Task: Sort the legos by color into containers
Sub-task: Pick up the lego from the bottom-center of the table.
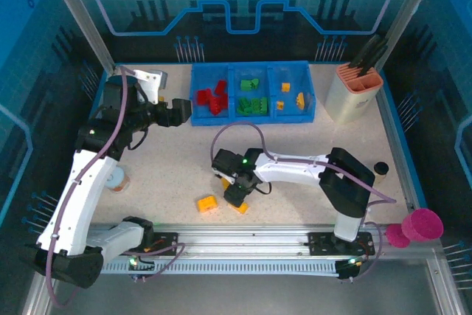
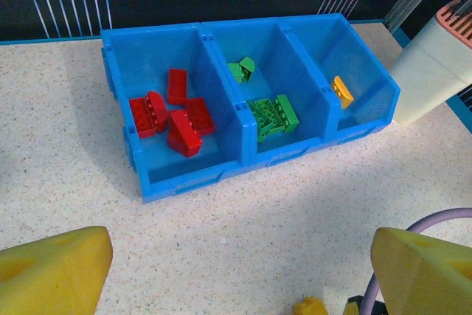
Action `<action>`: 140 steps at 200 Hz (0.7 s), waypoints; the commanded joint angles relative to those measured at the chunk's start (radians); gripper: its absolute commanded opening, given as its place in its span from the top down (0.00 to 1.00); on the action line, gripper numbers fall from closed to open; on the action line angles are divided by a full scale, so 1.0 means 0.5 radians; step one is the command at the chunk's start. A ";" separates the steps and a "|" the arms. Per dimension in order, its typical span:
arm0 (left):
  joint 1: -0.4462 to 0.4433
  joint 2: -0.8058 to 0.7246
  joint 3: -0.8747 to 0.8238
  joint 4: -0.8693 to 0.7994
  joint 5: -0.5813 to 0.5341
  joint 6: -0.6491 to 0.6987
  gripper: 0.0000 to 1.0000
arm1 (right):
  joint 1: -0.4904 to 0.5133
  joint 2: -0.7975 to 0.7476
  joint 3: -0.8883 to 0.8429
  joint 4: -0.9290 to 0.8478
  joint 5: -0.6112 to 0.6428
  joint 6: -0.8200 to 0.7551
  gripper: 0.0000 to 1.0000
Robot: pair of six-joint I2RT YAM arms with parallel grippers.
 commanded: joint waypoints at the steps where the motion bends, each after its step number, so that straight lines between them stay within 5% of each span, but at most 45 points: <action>1: 0.023 -0.010 -0.017 0.036 0.024 0.036 0.08 | 0.079 0.049 0.054 -0.045 -0.066 0.008 0.22; 67: 0.023 -0.004 -0.036 0.067 0.036 0.030 0.08 | 0.154 0.154 0.024 -0.078 0.011 0.071 0.26; 140: 0.023 -0.001 -0.033 0.071 0.018 0.042 0.08 | 0.101 0.187 -0.049 -0.247 0.228 0.096 0.65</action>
